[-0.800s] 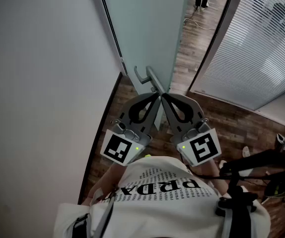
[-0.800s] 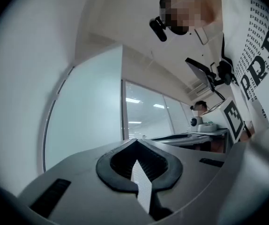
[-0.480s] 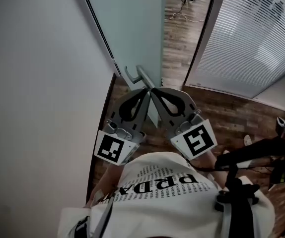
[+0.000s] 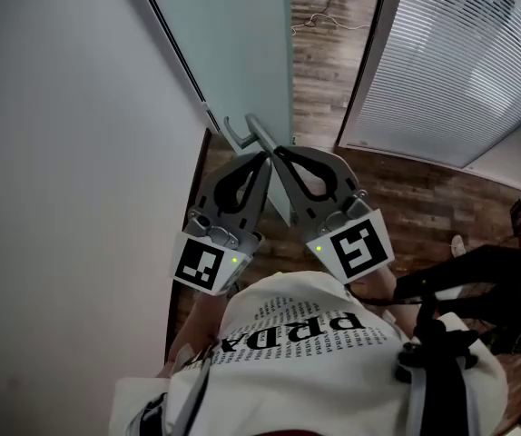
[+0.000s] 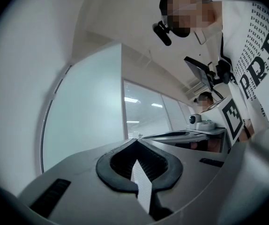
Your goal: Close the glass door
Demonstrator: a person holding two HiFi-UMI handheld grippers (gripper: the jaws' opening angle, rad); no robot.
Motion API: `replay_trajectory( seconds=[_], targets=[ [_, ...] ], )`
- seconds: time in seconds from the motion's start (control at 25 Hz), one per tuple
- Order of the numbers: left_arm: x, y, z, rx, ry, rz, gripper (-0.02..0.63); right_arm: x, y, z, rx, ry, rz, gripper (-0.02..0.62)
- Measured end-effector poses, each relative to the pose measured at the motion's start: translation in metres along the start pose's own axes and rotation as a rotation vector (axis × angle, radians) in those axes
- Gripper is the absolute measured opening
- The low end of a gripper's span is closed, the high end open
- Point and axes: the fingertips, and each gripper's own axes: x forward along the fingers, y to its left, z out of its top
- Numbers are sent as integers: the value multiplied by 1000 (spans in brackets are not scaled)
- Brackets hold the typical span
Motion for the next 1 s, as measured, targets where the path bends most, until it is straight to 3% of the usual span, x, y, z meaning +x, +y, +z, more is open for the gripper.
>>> replay_trajectory(
  seconds=[0.2,0.32,0.56,0.84,1.0],
  targets=[
    [0,-3,-1,-20,10,-13,-9,-7,-25,8,-19,-28,-123,2],
    [0,-3,1,-24,12,-12,-9,-9,-41,9,-42,-29,-178,46],
    [2,-5,1,-29,12,-16,-9,3,-59,-8,-113,53,-232,60],
    [-10,-14,-5,-11,18,18,-9,7,-28,-7,-119,2,-130,60],
    [14,16,-23,-25,39,24,-9,35,-39,-20,-82,29,-89,60]
  ],
)
